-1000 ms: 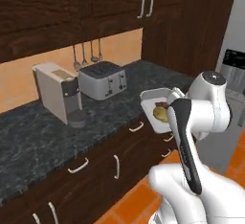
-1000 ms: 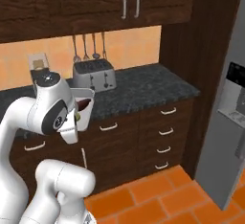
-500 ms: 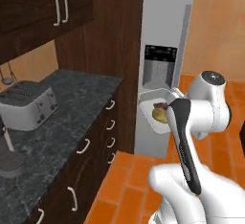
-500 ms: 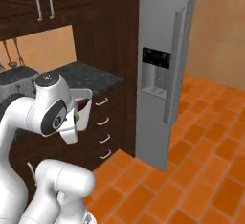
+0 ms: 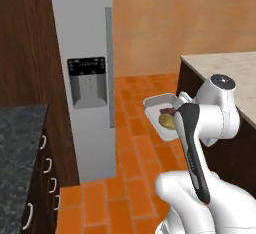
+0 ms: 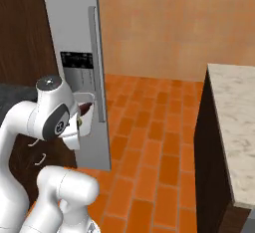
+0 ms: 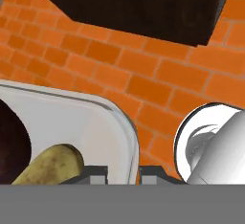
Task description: Take the meat container that has the fish and place it on the second highest rack of the freezer. Then take the vegetable container that has the potatos and place it on the highest rack of the freezer.
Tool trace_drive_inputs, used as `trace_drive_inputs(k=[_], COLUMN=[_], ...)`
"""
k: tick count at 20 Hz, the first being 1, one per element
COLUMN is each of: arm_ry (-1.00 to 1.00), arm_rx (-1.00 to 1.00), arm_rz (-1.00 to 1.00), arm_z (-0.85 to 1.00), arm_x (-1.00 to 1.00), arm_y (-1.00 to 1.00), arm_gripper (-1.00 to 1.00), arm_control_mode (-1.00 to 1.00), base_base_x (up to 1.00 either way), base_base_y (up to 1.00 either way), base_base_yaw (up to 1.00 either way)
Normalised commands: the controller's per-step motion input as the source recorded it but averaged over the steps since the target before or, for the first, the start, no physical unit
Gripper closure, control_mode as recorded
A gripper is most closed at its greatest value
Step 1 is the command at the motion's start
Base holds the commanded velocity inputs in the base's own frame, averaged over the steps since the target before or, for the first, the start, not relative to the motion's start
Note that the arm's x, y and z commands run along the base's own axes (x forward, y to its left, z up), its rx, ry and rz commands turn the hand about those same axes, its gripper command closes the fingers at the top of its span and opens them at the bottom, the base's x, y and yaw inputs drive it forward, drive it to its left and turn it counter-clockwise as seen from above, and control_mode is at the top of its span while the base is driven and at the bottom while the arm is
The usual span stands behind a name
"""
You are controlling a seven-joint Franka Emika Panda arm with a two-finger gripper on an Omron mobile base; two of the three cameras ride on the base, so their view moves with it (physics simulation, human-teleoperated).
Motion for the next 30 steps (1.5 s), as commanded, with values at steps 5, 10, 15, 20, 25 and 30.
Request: trace_drive_inputs(k=[5,10,15,20,25,30], arm_ry=[0.00,0.00,0.00,0.00,0.00,0.00], arm_rx=[0.00,0.00,0.00,0.00,0.00,0.00], arm_rz=[0.00,0.00,0.00,0.00,0.00,0.00], arm_z=[0.00,0.00,0.00,0.00,0.00,0.00], arm_x=[0.00,0.00,0.00,0.00,0.00,0.00], arm_y=[0.00,0.00,0.00,0.00,0.00,0.00], arm_gripper=[1.00,1.00,1.00,1.00,1.00,1.00], arm_control_mode=[1.00,1.00,1.00,1.00,1.00,1.00], base_base_x=[0.55,0.84,1.00,1.00,1.00,1.00], base_base_y=[-0.21,-0.09,0.21,0.00,-0.27,-0.69], base_base_yaw=[-0.69,-0.49,0.07,0.41,0.42,0.34])
